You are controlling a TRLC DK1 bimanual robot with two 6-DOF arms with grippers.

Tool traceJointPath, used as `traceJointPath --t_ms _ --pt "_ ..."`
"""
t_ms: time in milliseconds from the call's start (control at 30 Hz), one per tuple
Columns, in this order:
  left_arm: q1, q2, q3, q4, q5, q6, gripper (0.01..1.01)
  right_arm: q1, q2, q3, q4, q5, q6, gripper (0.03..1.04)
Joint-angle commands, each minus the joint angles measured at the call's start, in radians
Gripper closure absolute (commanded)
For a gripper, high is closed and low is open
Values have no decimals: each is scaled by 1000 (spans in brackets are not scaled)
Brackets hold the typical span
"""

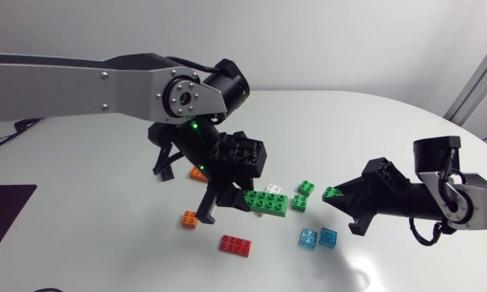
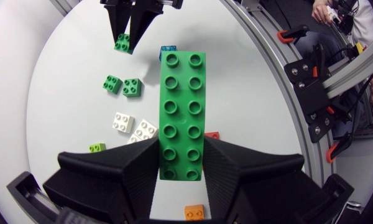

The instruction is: Separate the duplo bricks

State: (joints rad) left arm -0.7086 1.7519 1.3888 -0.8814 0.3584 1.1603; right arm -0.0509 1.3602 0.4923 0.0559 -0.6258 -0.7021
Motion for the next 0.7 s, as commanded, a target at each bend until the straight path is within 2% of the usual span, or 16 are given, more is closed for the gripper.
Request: traceJointPath --t_ms 0,400,667 --pt "11 -25 -25 5 -7 27 803 -24 62 -29 35 -23 -42 752" --pt "12 -23 -39 15 -29 19 803 -7 304 -41 240 -41 -57 748" --pt "12 -26 -47 15 -47 19 803 11 344 -47 277 -52 -66 728"
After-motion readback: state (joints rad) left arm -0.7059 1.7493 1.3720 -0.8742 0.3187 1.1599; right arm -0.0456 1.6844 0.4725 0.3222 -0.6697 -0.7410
